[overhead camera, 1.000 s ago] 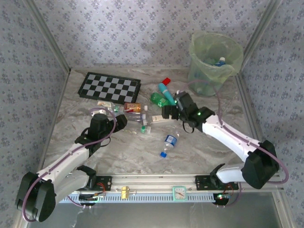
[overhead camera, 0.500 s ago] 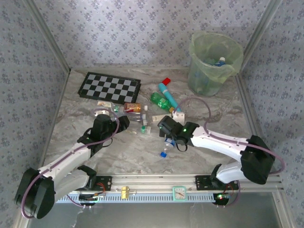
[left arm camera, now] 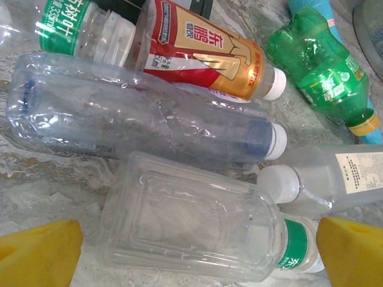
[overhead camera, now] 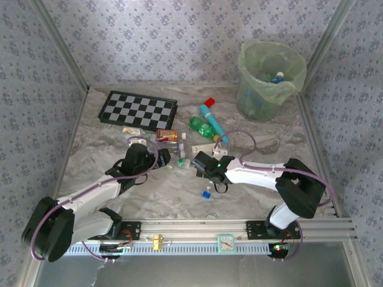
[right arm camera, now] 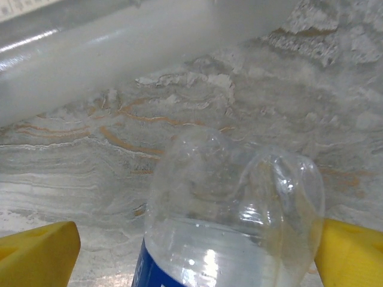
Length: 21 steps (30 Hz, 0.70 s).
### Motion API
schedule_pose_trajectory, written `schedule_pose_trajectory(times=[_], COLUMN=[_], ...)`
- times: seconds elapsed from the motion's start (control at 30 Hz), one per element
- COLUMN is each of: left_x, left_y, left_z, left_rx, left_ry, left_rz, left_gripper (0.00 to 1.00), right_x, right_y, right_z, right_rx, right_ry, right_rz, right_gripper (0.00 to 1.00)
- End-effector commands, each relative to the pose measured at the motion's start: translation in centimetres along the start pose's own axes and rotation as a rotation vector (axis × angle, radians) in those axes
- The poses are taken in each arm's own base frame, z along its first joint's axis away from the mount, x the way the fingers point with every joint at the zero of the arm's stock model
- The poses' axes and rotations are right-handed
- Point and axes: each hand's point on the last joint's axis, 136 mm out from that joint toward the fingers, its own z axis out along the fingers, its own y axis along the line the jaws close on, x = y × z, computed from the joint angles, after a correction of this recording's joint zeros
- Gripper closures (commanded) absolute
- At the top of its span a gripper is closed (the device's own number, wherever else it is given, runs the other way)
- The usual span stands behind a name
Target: Put the plastic bottles in the bin
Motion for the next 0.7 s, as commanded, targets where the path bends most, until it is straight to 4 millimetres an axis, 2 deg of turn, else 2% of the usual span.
schedule_pose_trajectory(times=[0.0,0.2,0.4,0.67], left_x=[-1.97,-2.02,-2.04,-2.41], left_y=[-2.09,-1.82,-1.73,-2.00], left_z=[-0.33,-0.49,-0.52,-0.39], left_rx=[0.055,0.039,0.034,0.034], left_ry=[-0.050,-0.053,-0.055,-0.060], left_rz=[-0.005,-0.002,-0.006,-0.004], left_gripper=[0.00,0.00,0.00,0.00], right_x=[0.79,1.11,0.94,0.69], right_y=[-0.41,-0.71,-1.04,-1.10], right_z=[1.00,1.64,1.56,1.14], right_rx=[0.015,0.029,0.031,0.016], right_ry=[0.030,0.045,0.033,0.024], right_rz=[0.035,0.050,0.056,0.059], right_gripper=[0.03,0.14,0.30,0.43])
